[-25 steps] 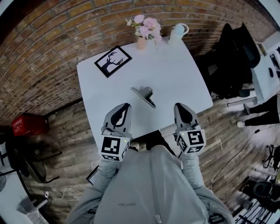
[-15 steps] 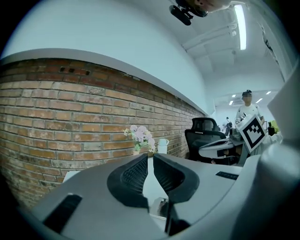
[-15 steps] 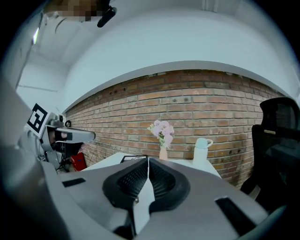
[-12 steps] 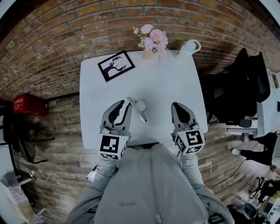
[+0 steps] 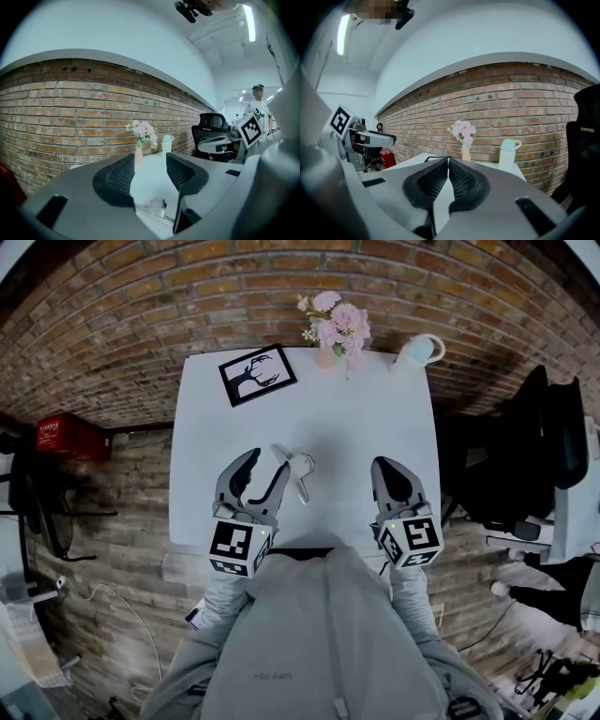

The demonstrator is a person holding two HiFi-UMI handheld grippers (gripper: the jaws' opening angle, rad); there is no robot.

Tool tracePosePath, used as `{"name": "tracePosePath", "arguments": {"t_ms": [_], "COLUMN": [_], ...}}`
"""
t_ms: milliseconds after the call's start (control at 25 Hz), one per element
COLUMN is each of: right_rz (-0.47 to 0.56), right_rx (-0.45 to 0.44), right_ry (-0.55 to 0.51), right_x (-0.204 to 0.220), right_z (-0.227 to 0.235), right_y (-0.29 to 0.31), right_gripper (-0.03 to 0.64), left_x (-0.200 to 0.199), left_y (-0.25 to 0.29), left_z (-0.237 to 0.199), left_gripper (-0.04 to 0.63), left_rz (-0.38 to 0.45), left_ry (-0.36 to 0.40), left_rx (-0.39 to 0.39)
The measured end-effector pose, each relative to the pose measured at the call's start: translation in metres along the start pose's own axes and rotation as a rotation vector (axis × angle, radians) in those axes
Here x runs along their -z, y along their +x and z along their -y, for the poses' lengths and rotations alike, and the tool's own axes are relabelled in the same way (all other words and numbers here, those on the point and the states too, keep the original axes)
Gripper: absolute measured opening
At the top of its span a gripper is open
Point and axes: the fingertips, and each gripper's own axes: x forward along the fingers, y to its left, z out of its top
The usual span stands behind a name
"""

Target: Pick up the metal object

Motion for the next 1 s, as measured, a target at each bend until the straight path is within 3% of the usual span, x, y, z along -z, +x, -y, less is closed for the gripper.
{"name": "tracePosePath", "arguments": {"t_ms": [280, 1000], "right_rz": [0.002, -0.050], "right_rx": [-0.009, 0.037], "right_ry": [0.016, 0.053], "right_x": [-0.005, 0.006], "right_z": [0.003, 0.005], "right_y": [0.006, 0.018], "right_gripper": [0.025, 0.025], "left_x": [-0.003, 0.031], "left_y": [0.008, 0.048], "left_z": [-0.001, 0.009], "left_gripper": [0.264, 0.308], "left_rz": [-0.033, -0.187], "left_ry": [0.009, 0.083], "left_rx": [0.031, 0.201]}}
